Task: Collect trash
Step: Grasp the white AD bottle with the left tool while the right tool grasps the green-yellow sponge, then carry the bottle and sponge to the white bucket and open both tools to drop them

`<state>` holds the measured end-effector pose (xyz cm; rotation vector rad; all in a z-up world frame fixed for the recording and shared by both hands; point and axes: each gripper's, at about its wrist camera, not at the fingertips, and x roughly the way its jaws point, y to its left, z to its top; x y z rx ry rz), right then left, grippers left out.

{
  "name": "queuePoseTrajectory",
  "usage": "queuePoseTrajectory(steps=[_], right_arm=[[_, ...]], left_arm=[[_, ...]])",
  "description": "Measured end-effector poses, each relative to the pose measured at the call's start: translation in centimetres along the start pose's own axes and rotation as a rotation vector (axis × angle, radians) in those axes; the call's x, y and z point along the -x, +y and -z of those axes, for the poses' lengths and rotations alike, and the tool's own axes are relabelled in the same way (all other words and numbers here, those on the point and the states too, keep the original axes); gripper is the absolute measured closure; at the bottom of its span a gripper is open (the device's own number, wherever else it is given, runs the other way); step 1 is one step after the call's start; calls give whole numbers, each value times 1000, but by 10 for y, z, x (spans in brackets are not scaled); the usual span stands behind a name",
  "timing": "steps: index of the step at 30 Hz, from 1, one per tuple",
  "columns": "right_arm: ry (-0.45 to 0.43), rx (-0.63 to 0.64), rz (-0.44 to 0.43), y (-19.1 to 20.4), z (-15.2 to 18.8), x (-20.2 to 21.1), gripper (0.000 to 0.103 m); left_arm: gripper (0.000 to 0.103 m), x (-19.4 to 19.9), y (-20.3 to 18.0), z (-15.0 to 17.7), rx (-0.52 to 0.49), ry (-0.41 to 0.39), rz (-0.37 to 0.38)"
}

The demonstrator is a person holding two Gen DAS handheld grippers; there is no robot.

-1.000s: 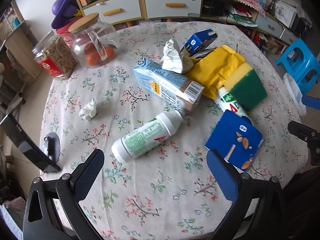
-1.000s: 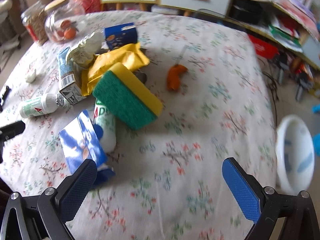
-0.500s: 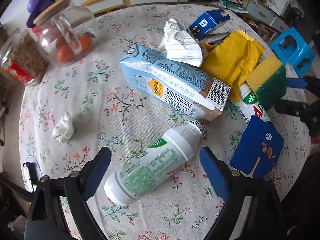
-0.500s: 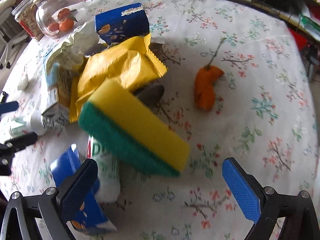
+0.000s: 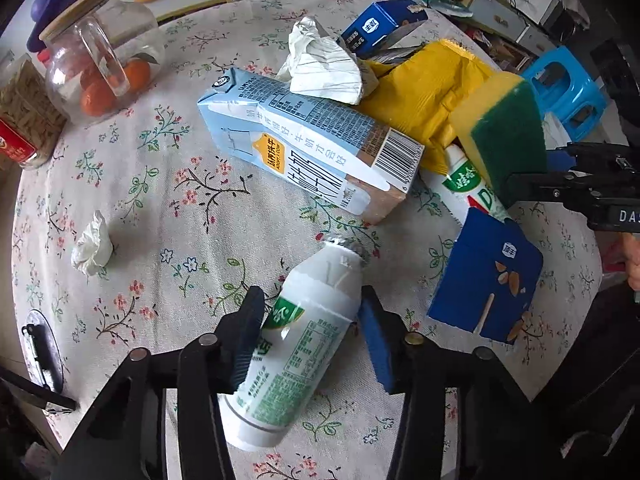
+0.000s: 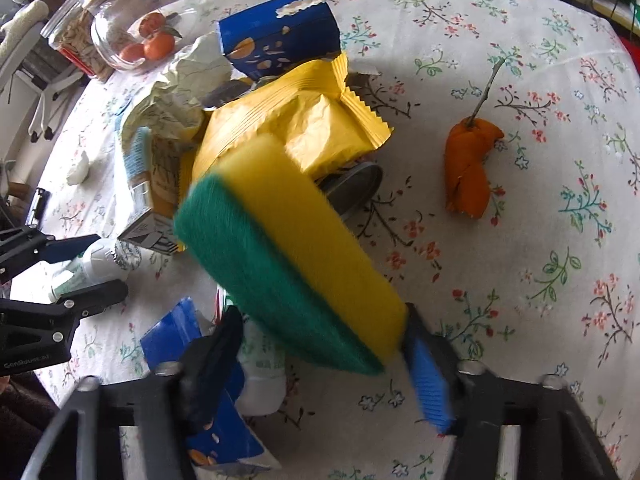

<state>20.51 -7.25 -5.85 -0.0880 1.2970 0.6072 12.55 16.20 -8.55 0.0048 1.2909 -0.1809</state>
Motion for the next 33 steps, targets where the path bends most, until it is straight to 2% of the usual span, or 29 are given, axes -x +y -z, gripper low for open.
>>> queuePoseTrajectory(steps=[5, 12, 23, 33], right_arm=[[-31, 2, -9, -2, 8, 14, 65], [-73, 19, -30, 0, 19, 33, 74], [-167, -30, -42, -25, 39, 78, 74], [-258, -246, -14, -115, 66, 125, 74]], left_arm=[[59, 15, -7, 6, 24, -28, 38], [60, 37, -20, 13, 78, -87, 58], [62, 80, -57, 13, 88, -207, 105], [62, 91, -89, -13, 83, -273, 153]])
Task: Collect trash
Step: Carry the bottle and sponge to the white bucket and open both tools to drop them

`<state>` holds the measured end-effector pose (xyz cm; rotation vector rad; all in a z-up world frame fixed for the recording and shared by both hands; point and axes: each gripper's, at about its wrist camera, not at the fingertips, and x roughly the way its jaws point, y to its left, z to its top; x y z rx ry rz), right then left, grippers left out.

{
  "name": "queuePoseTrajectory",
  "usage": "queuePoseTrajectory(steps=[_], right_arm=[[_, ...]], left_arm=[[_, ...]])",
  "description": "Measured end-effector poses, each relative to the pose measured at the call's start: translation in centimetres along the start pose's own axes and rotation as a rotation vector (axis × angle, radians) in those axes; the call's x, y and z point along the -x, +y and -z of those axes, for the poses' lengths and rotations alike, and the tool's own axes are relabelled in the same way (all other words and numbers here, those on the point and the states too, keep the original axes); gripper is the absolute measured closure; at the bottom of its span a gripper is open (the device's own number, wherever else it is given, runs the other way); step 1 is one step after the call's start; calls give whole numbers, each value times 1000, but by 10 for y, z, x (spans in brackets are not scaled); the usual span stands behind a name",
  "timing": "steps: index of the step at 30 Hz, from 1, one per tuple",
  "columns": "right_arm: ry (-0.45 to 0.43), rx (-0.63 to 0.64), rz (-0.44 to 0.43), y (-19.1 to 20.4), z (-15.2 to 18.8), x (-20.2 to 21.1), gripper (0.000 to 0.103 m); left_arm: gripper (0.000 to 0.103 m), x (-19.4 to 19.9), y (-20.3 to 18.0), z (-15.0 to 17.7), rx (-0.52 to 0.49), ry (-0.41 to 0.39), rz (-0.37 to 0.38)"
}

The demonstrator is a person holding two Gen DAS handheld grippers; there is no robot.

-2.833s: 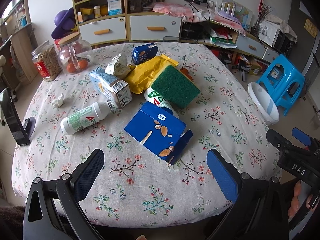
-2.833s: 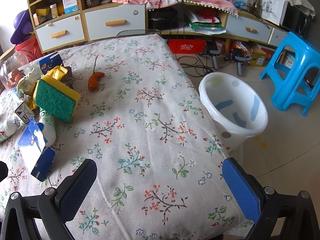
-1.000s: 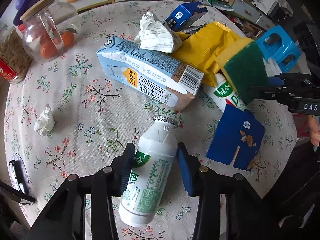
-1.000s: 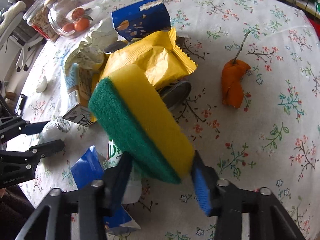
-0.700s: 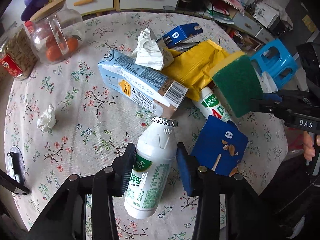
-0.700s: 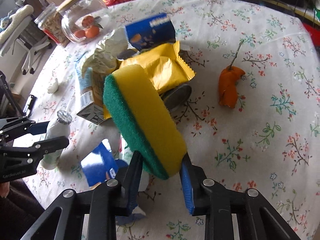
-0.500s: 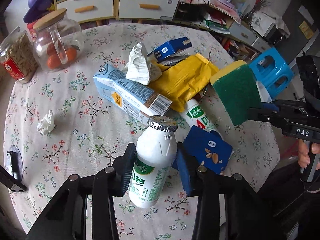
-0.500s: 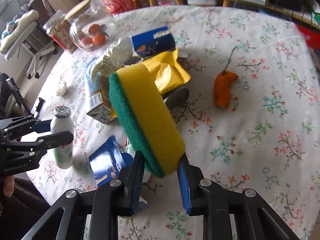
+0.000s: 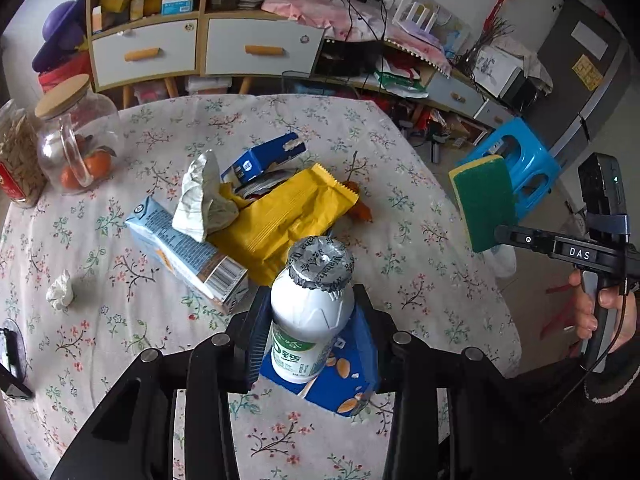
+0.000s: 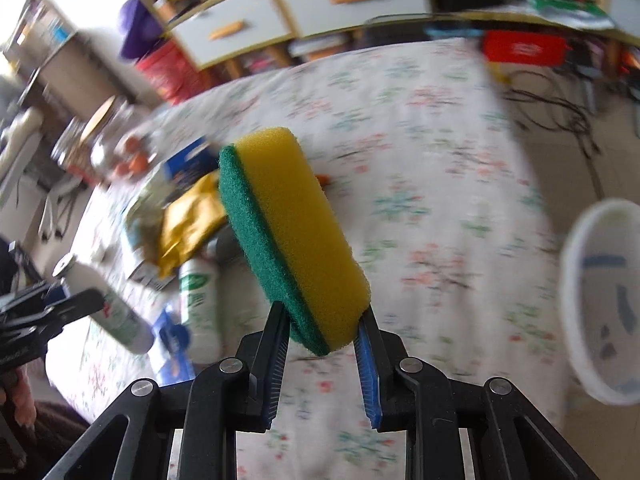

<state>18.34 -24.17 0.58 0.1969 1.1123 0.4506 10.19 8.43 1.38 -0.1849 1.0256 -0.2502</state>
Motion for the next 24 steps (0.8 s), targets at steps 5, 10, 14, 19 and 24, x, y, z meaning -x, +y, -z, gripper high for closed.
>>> queuePoseTrajectory(steps=[5, 10, 14, 19, 24], right_arm=[[-28, -143, 58, -60, 6, 19, 74], [-17, -287, 156, -126, 18, 29, 74], [6, -362, 192, -167, 27, 32, 74], [5, -414, 193, -199, 33, 41, 74], [41, -472, 190, -219, 41, 40, 58]], left_arm=[[62, -1, -24, -15, 0, -23, 41], [62, -17, -66, -34, -38, 1, 96], [62, -37, -117, -51, -109, 22, 132], [62, -71, -184, -67, -179, 39, 168], [62, -110, -239, -77, -216, 65, 205]])
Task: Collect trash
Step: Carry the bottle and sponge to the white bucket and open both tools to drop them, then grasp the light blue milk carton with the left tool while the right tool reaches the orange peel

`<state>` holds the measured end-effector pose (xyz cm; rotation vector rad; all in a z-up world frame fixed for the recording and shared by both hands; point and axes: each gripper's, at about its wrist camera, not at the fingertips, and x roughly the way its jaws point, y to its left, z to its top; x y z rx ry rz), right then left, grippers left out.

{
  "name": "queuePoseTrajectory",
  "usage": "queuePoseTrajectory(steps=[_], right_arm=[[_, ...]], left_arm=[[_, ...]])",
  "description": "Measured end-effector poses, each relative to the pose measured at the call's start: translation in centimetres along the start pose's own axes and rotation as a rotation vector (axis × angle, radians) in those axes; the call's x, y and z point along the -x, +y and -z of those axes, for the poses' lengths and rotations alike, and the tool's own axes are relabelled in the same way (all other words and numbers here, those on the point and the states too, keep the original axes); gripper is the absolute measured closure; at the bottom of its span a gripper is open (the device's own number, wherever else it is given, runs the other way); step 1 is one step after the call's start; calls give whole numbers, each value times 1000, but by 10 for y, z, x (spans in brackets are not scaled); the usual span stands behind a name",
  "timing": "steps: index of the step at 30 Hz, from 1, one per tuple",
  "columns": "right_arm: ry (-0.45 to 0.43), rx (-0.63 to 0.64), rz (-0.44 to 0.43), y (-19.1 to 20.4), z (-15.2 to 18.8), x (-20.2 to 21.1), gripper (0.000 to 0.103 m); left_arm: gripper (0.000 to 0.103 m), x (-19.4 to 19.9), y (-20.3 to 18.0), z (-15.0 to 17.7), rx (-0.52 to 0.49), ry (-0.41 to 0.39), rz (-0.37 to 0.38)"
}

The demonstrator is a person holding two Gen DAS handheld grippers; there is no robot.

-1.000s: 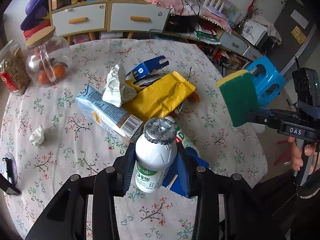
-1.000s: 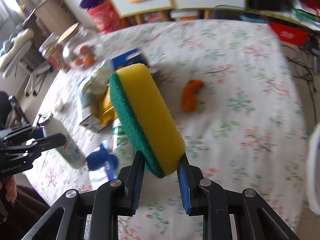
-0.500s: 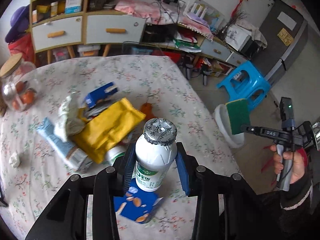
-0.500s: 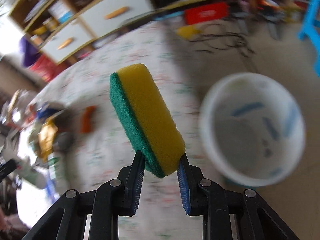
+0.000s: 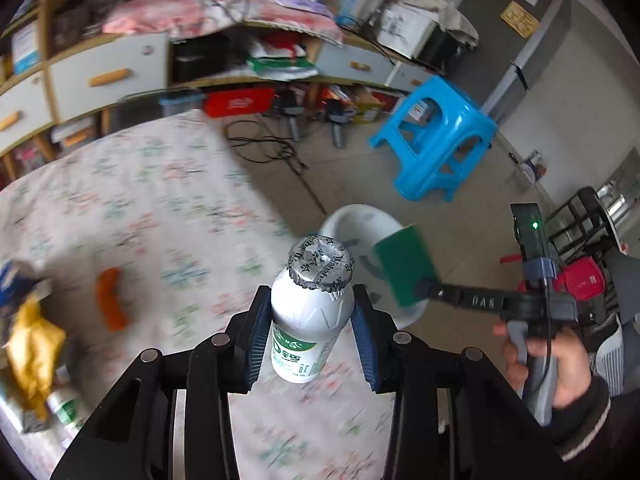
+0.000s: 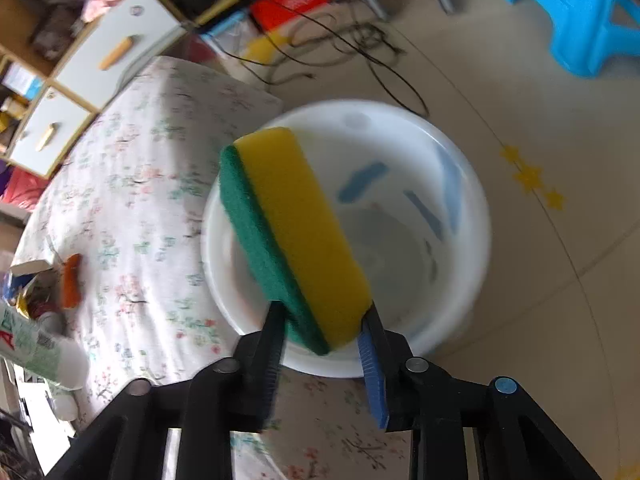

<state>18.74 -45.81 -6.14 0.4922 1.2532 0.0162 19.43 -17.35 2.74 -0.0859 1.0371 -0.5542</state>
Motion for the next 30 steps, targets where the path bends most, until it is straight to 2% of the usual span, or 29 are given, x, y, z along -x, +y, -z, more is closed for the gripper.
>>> queuePoseTrajectory(steps=[1, 3, 7, 13, 16, 18, 19, 21, 23, 27, 30], right_arm=[[-5, -8, 0, -4, -1, 3, 53], [-23, -21, 9, -14, 0, 11, 51], [-52, -80, 19, -39, 4, 28, 40], [-61, -143, 29, -70, 7, 40, 39], [-66, -152, 31, -73, 7, 42, 37], [-69, -155, 34, -74, 8, 44, 37], [-72, -156, 34, -74, 7, 45, 37], [-79, -157, 33, -75, 8, 47, 36], [-88, -156, 33, -73, 7, 49, 34], [-100, -145, 30, -65, 6, 52, 32], [-107, -122, 31, -53, 6, 53, 31]], left_arm=[[62, -10, -8, -3, -7, 6, 6], [62, -28, -23, -10, -24, 15, 21], [62, -61, -47, -19, -56, 28, 40], [62, -96, -64, -28, -64, 31, 57], [62, -106, -65, -32, -63, 36, 73], [61, -109, -63, -35, -50, 52, 57], [59, -109, -62, -36, -42, 62, 45], [43, -107, -59, -36, -31, 78, 22], [36, -99, -55, -31, -33, 71, -10], [26, -83, -42, -21, -38, 72, -72], [23, -67, -27, -12, -37, 73, -99]])
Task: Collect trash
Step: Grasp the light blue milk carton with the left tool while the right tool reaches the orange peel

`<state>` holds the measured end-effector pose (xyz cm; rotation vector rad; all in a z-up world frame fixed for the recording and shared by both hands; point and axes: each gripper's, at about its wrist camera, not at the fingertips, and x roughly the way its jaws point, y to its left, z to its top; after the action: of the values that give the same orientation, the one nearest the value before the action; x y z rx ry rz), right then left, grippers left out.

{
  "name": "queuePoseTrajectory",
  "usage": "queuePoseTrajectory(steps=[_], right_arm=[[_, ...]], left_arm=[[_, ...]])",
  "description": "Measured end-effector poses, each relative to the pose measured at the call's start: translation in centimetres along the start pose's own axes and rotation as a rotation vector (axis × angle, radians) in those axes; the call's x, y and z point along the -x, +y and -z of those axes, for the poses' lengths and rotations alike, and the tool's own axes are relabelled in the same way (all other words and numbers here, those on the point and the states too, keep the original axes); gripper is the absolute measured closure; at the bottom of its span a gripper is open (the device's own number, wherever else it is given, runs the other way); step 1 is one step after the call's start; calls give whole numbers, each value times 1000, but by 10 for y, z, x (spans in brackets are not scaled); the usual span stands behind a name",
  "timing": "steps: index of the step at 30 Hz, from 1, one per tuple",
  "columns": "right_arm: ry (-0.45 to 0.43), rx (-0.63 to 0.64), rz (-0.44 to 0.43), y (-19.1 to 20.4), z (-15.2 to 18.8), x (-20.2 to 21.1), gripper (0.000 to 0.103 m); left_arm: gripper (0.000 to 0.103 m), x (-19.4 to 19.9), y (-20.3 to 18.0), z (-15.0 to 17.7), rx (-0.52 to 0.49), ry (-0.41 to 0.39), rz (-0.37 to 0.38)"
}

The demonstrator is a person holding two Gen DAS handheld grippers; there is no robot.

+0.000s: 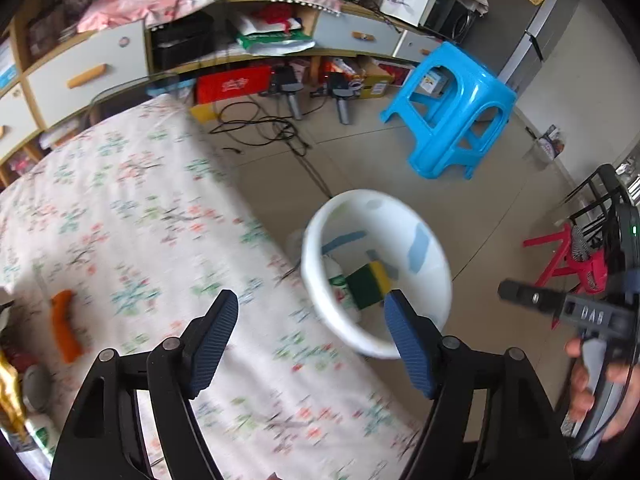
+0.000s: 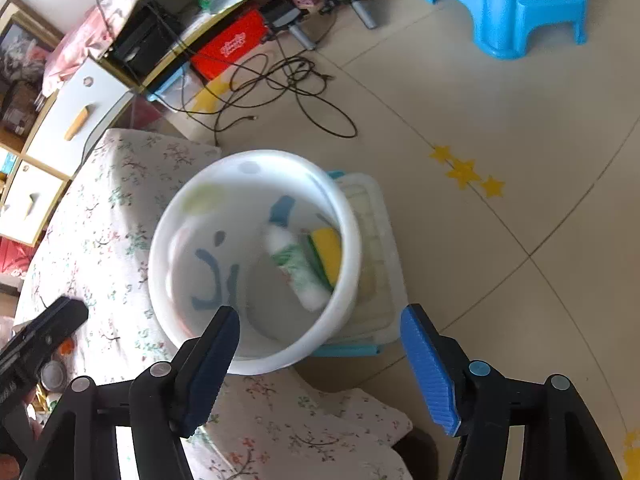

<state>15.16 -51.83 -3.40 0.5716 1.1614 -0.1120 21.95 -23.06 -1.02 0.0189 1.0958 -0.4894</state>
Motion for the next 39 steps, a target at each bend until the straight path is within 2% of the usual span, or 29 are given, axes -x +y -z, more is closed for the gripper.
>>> queuePoseTrajectory(steps=[3, 7, 9, 20, 26, 30, 35, 39], right_arm=[[-11, 34, 10, 15, 1, 0, 30], [-9, 77, 22, 40, 3, -6, 28], [-4, 98, 28, 51, 4, -10, 28], [25, 234, 43, 127, 21, -35, 25], [46, 298, 51, 167, 31, -53, 22], [62, 336, 56, 194, 39, -66, 21], [87, 372, 49, 227, 45, -84, 21], [102, 399, 52, 256, 51, -100, 20]], left_arm=[[14, 18, 18, 10, 0, -15, -32], [10, 43, 46, 24, 15, -34, -73], [4, 56, 62, 33, 31, -41, -90], [0, 112, 151, 80, 110, -71, -190], [0, 138, 213, 99, 214, -102, -269], [0, 150, 258, 114, 309, -120, -373], [0, 152, 313, 131, 453, -74, -415], [0, 147, 341, 142, 556, -38, -369]])
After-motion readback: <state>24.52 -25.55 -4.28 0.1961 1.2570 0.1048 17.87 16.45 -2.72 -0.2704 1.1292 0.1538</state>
